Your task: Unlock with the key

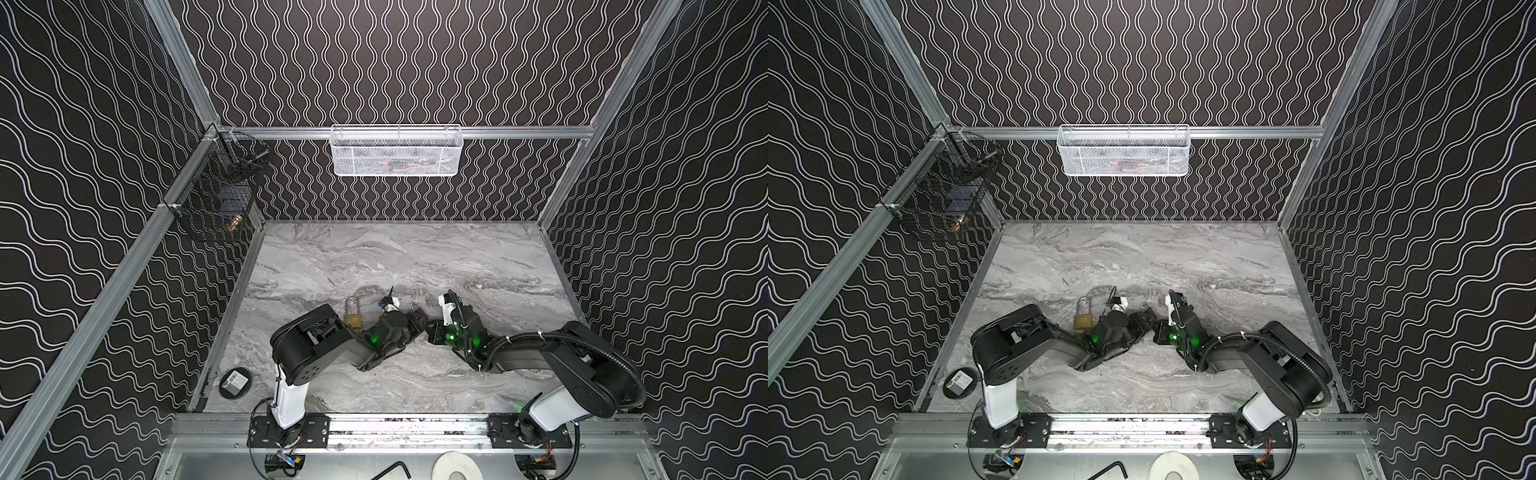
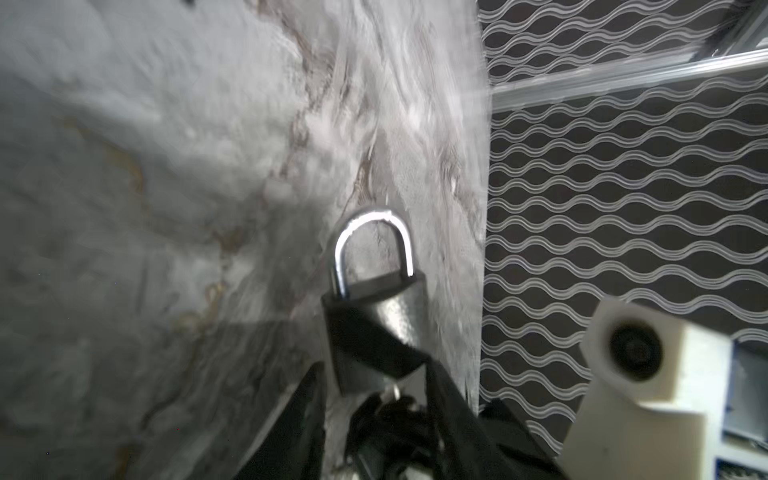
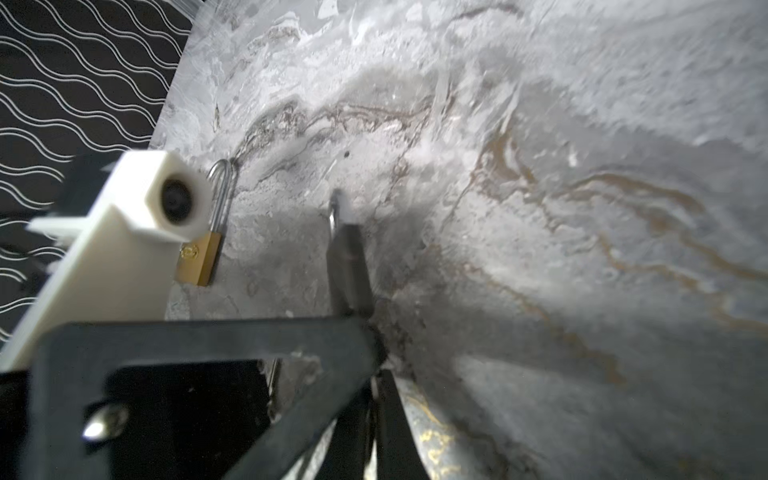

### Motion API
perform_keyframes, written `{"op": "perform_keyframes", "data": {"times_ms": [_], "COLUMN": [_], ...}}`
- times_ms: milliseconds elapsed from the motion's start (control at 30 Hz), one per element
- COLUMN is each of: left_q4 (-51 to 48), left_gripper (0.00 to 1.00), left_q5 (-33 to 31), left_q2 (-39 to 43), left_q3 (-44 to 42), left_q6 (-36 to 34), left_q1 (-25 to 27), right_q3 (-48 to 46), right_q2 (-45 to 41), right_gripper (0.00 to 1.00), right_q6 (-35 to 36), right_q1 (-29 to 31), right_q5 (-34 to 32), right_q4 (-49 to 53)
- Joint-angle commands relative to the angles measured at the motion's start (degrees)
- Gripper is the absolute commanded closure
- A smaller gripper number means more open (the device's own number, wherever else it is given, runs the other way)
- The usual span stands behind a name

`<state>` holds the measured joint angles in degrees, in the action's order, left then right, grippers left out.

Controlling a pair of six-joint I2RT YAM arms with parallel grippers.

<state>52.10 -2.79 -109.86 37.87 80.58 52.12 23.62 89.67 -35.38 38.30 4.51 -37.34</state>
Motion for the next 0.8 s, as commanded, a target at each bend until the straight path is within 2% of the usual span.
{"op": "perform_keyframes", "data": {"times_ms": [0,233,300,333,633,767], "left_q4": [-4.51,-2.02,1.08,2.55,5.83,8.66], "left_gripper": [0.5,0.32,0.19,0.03,0.01,0.01], "left_q5": [4.54,3.92,4.08,4.32,3.9,6.8], "left_q2": [0.28,0.89,1.47,1.84,9.2,12.1], "left_q3": [0.24,-1.17,-1.6,-1.68,-4.55,-4.21], "left_q6": [-1.5,-1.9,-3.85,-5.12,-17.32,-25.23], "left_q1": [0.18,0.18,-0.15,-0.4,-4.15,-6.23], "right_q3": [0.44,-0.45,-0.82,-1.29,-4.01,-4.77], "right_q2": [-0.1,-0.21,-0.29,-0.36,-2.38,-3.84], "right_gripper": [1.0,1.0,1.0,1.0,1.0,1.0], "right_q6": [-0.39,-0.48,-0.46,-0.42,-0.19,0.1], "right_q1": [-0.31,-0.9,-1.17,-1.23,-2.62,-2.96], "right_q5": [-1.01,-0.72,-0.33,-0.1,4.06,6.5], "right_q4": [-10.08,-11.01,-11.36,-12.16,-18.42,-20.8]}}
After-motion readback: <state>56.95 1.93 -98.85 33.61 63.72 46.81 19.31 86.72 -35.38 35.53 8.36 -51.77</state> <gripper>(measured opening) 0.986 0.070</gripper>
